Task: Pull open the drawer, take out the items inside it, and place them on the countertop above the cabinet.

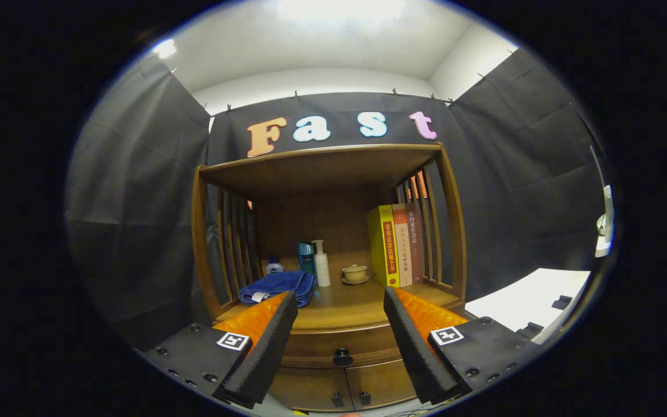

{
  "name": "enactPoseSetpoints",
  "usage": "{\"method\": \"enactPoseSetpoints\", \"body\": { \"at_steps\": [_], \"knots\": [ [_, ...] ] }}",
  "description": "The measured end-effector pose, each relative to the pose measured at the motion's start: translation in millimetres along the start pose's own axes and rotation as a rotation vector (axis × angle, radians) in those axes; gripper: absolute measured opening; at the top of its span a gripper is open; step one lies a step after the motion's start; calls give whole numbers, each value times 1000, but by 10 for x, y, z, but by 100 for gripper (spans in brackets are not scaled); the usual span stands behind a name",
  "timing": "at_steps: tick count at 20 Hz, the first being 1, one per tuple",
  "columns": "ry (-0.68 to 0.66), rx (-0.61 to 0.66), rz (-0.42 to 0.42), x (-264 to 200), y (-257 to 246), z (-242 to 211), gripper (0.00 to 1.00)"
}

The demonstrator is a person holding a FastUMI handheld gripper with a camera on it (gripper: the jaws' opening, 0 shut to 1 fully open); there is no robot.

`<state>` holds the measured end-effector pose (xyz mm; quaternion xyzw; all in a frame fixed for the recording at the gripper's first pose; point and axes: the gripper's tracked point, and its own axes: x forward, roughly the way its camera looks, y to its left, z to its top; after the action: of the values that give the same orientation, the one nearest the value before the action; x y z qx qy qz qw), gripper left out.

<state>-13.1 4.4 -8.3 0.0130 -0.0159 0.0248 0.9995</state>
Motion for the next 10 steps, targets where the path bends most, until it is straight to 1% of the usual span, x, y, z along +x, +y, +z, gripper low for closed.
{"method": "enactPoseSetpoints", "body": {
  "at_steps": [4, 10],
  "knots": [
    [6, -16, -5, 2, -13, -23, 98],
    [24, -28, 12, 37, 87, -119, 98]
  ]
}}
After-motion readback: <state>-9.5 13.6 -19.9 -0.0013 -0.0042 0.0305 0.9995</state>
